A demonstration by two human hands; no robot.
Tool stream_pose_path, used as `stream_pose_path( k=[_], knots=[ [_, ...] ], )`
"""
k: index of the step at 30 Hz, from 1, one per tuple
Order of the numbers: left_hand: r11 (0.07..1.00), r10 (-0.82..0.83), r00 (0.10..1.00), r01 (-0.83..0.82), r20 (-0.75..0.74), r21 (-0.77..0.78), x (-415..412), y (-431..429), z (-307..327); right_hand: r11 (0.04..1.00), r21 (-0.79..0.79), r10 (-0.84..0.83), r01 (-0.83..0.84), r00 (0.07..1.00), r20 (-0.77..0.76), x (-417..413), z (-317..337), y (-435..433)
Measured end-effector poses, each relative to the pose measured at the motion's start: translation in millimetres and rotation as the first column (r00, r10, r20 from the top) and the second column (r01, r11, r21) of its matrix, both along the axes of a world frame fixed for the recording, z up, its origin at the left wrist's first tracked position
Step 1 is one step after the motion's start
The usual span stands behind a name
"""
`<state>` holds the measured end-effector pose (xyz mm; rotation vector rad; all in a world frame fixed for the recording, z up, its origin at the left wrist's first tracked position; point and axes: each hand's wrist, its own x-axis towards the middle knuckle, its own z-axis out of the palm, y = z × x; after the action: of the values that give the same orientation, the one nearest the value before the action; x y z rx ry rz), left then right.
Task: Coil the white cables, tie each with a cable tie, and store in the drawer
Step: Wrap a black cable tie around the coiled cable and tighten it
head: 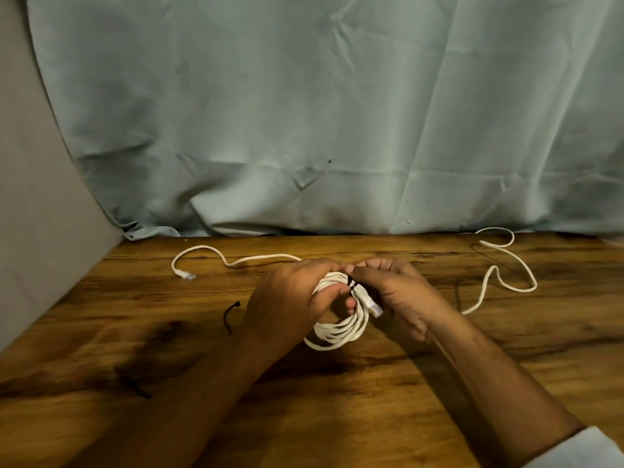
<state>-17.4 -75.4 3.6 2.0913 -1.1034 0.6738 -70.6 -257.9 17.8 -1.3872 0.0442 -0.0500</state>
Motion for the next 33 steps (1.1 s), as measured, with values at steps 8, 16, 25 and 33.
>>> stream_pose_path(
  k=[8,16,25,33],
  knots=[
    [0.993,-0.056,0.911,0.008,-0.408,-0.119,9.9,2.4,4.6,0.930,-0.359,0.095,-0.082,0.995,0.018,-9.9,9.1,-0.2],
    [0.983,-0.136,0.795,0.032,-0.591,-0.183,3.3,-7.5,3.6,0.644,-0.737,-0.104,0.204,0.978,0.181,0.3,-10.5,7.6],
    [0.952,-0.199,0.596,-0.071,-0.778,-0.298,9.5,2.9,9.8,0.494,-0.725,-0.026,0.481,0.841,0.540,-5.9,-9.1,17.6],
    [0.941,-0.196,0.513,-0.142,-0.836,-0.307,9.7,0.8,8.3,0.586,-0.717,0.016,0.378,0.879,0.476,-5.3,-7.4,13.8]
  ],
)
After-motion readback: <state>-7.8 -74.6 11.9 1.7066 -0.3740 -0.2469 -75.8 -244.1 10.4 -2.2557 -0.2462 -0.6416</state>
